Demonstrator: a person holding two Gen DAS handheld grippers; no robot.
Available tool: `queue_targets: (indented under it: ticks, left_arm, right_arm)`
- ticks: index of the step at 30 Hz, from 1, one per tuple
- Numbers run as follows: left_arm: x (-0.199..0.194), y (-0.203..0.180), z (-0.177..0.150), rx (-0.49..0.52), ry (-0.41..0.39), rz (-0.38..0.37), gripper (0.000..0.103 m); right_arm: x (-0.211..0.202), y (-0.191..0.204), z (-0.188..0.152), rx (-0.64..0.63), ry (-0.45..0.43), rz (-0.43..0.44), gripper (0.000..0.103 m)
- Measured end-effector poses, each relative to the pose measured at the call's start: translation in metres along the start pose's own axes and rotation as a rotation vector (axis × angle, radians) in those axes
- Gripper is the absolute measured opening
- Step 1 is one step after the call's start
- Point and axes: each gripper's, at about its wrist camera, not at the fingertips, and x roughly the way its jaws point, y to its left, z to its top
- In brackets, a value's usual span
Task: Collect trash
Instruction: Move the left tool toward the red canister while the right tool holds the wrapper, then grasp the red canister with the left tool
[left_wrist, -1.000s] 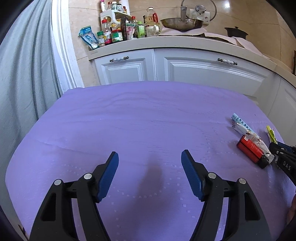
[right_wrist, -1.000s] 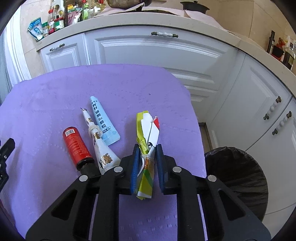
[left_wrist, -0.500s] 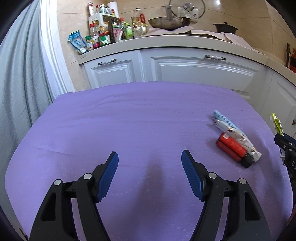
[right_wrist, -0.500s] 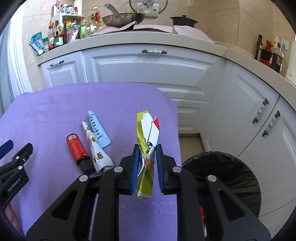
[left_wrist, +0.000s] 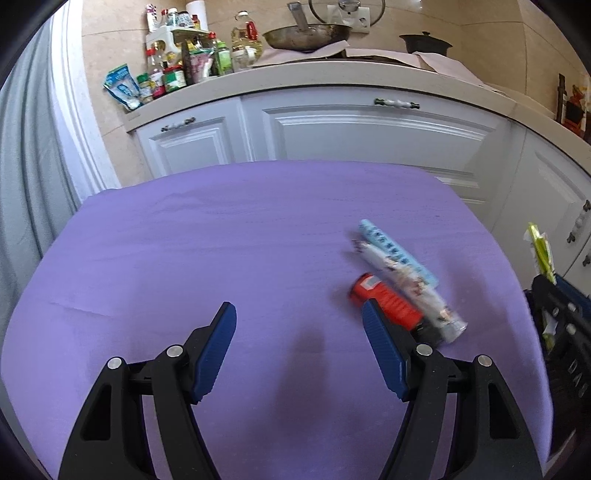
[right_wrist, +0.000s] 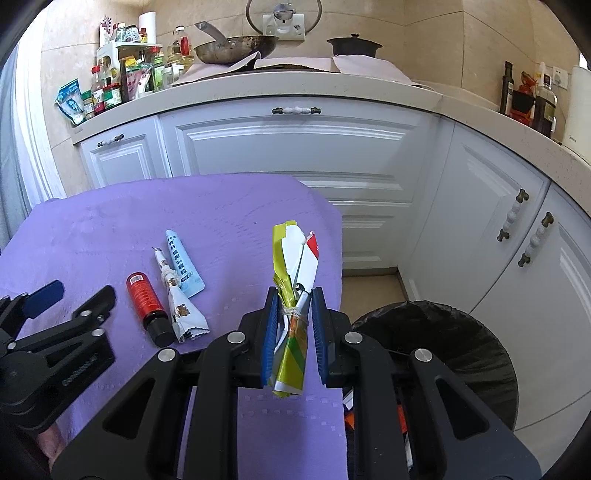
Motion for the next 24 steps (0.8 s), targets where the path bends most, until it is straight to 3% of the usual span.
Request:
queue_targets:
  ticks: [11, 18, 24]
  left_arm:
    - [0.013, -0.025, 0.004, 0.02, 0.022, -0.02, 0.076]
    - [0.007, -0.013, 0.001, 0.078, 0.001, 0.019, 0.076]
    - [0.003, 0.004, -0.002, 0.018, 0.038, -0.008, 0.076]
  right_arm:
    - [0.001, -0.01, 0.001, 0.022, 0.002, 0.007, 0.018]
    - [0.0, -0.01, 0.001, 0.023, -0.003, 0.017, 0.018]
    - [-0.002, -0.012, 0.0, 0.023, -0.007, 0.023, 0.018]
